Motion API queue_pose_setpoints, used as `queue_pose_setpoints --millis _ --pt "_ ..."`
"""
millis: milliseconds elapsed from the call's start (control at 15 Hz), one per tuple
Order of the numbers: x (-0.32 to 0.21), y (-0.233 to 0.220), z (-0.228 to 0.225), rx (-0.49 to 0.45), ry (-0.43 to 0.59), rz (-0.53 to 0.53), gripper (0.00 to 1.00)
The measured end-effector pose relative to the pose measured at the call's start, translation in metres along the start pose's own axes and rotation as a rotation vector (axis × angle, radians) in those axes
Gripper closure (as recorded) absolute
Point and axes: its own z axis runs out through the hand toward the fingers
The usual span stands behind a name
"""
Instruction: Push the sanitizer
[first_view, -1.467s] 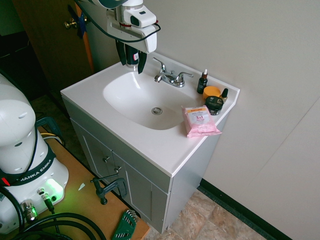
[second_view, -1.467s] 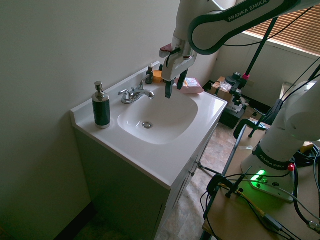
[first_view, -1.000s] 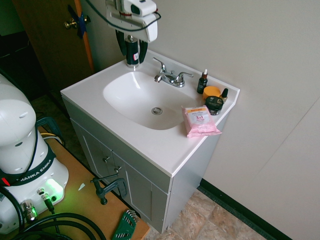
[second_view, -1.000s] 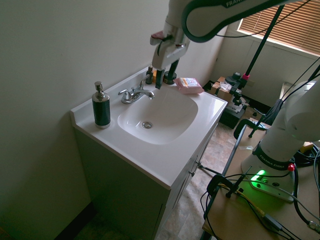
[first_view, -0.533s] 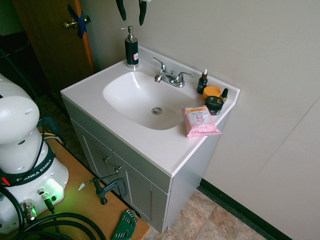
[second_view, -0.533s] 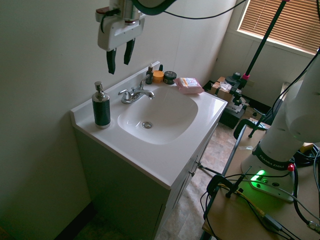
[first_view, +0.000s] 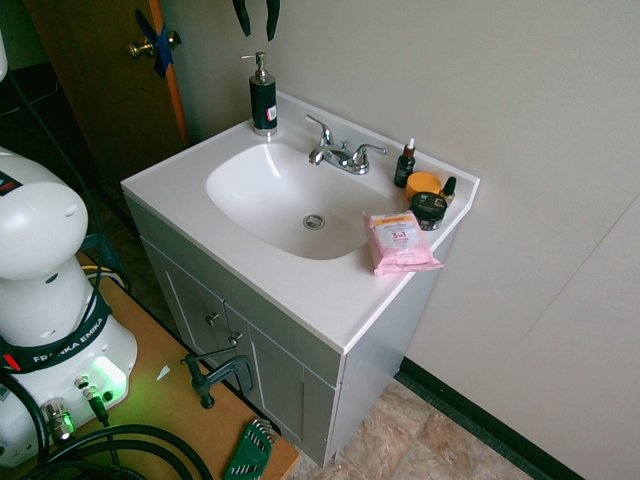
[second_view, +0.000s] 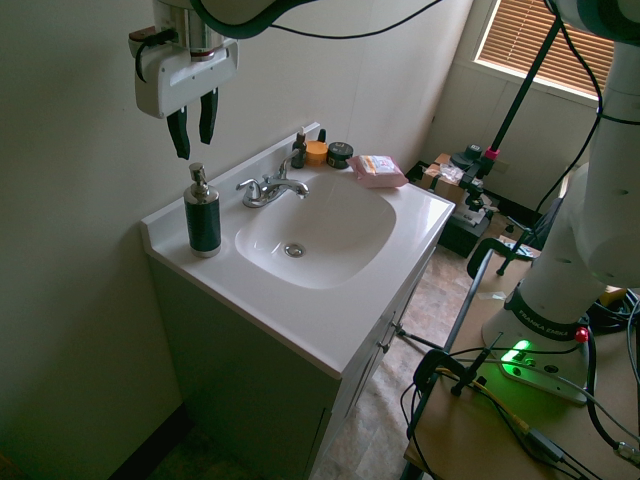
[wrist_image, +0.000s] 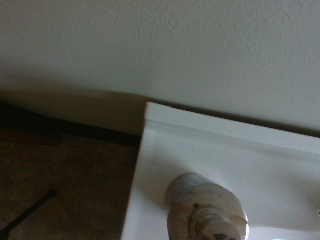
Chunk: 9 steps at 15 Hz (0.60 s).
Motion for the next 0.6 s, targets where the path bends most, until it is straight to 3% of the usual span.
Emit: queue_pose_setpoints --millis 600 --pt "-0.003 -0.003 0.013 -0.029 -0.018 -0.003 1.0"
